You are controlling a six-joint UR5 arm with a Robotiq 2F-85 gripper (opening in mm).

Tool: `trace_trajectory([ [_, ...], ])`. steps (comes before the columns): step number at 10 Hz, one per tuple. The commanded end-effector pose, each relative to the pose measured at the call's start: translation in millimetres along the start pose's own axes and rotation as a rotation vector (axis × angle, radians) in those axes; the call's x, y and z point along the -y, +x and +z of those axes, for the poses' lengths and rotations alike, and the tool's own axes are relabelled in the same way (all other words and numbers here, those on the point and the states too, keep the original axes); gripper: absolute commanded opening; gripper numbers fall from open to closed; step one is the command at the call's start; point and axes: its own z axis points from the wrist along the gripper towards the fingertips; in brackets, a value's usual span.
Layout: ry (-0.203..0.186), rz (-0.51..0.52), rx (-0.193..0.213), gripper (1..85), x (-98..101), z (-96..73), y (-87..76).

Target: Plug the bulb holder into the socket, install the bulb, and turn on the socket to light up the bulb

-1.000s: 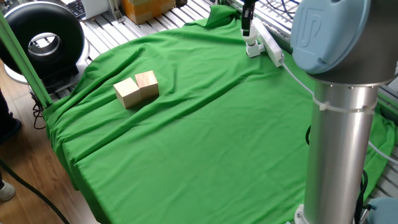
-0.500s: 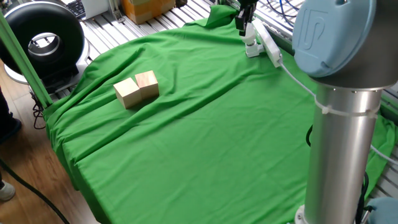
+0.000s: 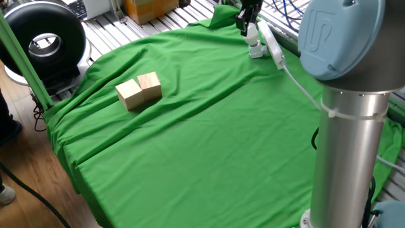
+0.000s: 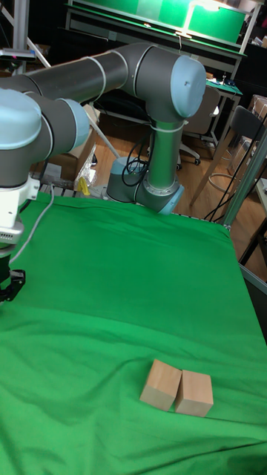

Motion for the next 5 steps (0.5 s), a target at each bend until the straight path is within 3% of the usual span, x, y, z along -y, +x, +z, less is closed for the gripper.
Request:
trace_trajectory([
  [1,-0.028,-0.001,0.024,53.0,-7.4,-0.6,-5.3],
  [5,-0.058,-0.057,0.047,69.7,-10.8,-4.4,-7.5],
])
